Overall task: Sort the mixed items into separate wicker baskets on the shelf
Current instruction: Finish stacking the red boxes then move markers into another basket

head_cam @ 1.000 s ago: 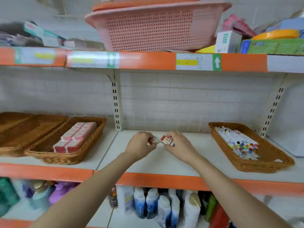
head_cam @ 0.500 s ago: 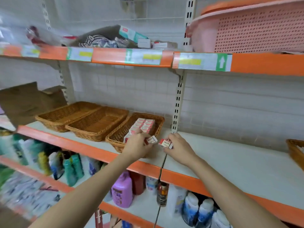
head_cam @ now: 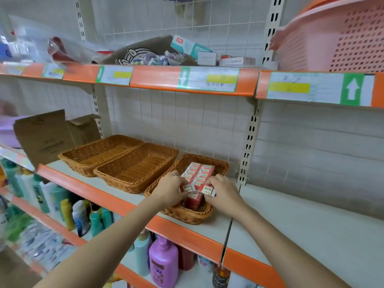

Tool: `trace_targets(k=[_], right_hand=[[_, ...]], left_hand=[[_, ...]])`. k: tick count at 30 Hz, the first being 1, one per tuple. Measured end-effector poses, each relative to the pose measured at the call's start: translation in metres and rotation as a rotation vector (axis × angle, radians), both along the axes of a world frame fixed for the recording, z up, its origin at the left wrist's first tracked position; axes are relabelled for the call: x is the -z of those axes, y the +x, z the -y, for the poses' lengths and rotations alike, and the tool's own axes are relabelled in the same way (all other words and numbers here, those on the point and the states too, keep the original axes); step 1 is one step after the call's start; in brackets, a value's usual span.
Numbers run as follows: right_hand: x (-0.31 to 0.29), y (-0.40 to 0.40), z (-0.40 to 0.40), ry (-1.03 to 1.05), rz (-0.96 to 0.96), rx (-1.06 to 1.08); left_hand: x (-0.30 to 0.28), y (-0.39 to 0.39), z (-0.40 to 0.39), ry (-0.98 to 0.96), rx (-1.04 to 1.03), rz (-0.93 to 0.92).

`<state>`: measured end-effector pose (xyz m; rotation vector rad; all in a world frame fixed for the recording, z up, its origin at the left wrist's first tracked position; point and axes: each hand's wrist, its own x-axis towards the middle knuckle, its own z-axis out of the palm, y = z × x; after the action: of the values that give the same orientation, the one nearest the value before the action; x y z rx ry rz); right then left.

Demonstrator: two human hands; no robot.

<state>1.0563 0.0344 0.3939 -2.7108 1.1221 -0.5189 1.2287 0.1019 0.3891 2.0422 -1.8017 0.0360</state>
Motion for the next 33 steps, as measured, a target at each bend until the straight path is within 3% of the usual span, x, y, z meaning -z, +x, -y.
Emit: trace_targets(k=[10,15,23,33], right_hand=[[-0.001,0.031,-0.013,0.105,0.202,0.065],[0.008,0.039,-0.024,0.134,0.331,0.222],[0.012,0.047,-0.027,-0.106,0.009,0.37],[0.006,0.04,-0.02,0.123,-0.062,0.278]], left_hand=[[0.001,0.035,0.019,0.052,0.244,0.001],[0.008,0.051,0.023,0.052,0.301,-0.031],[0.008,0.056,0.02,0.033,0.394,-0.013],[-0.002,0.063,0.013,0.099,0.459,0.126]])
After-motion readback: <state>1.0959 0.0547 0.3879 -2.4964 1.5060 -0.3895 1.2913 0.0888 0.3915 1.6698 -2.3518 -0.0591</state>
